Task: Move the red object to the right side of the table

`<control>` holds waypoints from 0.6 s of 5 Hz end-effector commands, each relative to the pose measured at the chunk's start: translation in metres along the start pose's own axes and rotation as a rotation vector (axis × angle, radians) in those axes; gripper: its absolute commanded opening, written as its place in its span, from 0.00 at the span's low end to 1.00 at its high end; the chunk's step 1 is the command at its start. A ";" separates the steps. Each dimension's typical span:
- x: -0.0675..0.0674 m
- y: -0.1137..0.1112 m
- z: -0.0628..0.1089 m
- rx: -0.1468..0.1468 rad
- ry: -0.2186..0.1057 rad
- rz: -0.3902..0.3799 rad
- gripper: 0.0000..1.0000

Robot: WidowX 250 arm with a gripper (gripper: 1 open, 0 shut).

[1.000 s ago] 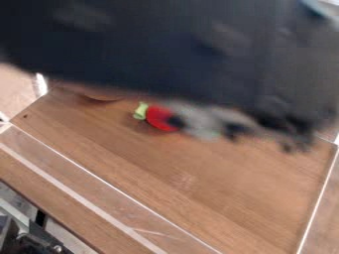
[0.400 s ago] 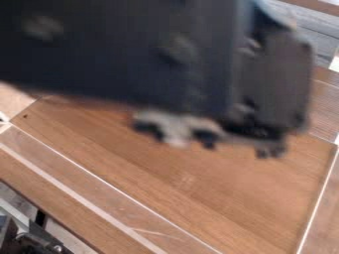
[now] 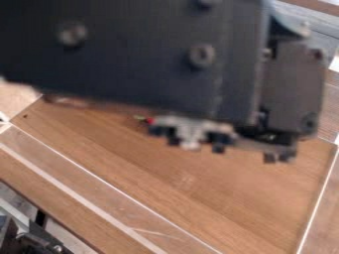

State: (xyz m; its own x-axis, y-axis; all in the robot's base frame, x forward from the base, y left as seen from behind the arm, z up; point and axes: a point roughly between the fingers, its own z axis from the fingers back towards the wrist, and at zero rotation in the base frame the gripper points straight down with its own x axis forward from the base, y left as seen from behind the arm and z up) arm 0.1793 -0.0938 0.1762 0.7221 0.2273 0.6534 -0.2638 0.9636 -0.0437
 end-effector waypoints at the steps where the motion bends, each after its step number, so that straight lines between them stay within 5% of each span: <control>1: 0.011 -0.008 0.005 -0.023 -0.015 0.023 1.00; 2: 0.009 -0.008 0.003 -0.028 -0.012 0.033 1.00; 3: 0.006 -0.017 0.000 -0.038 0.003 0.044 0.00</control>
State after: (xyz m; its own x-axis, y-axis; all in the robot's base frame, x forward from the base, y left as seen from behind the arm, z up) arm 0.1839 -0.1041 0.1697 0.7305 0.2456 0.6372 -0.2690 0.9611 -0.0621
